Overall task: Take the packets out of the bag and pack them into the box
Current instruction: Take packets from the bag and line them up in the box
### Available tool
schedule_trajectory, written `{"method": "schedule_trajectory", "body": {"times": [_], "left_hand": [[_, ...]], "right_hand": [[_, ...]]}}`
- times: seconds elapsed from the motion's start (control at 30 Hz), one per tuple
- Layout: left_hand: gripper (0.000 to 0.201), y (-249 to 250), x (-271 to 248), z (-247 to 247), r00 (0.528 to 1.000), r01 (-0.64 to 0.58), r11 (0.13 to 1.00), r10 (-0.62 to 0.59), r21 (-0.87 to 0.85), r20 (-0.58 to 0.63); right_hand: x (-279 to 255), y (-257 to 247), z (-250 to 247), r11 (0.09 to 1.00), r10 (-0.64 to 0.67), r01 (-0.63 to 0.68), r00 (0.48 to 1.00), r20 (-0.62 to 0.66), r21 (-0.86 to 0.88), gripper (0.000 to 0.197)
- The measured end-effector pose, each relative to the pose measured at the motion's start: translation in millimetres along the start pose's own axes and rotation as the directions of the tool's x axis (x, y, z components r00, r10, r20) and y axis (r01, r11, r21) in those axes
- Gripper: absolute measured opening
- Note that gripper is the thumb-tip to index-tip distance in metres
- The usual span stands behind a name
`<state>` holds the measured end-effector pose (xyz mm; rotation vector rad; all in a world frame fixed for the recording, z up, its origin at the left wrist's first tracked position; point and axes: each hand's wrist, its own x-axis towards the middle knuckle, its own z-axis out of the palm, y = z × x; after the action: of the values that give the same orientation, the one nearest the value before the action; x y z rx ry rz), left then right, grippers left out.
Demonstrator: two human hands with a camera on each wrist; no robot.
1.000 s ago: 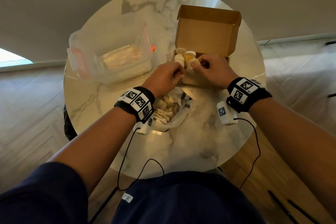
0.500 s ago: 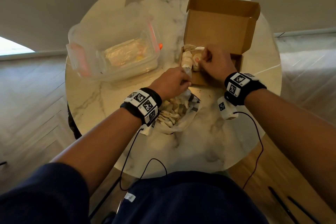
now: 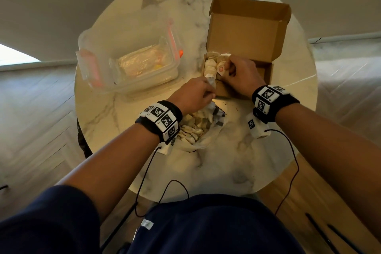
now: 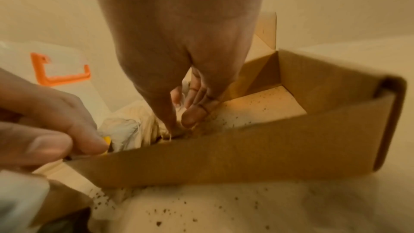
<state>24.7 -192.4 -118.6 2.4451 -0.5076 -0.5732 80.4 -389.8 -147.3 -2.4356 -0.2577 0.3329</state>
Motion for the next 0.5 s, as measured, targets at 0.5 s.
{"method": "schedule_trajectory", "body": {"times": [0.5], "left_hand": [[0.017,1,-64,-15,0.985,-0.049,0.999,0.05,0.008,-0.168]], "right_hand": [[-59,-48,-31,0.992,-0.07,0.059,0.993,0.096,0.114,0.008]]}}
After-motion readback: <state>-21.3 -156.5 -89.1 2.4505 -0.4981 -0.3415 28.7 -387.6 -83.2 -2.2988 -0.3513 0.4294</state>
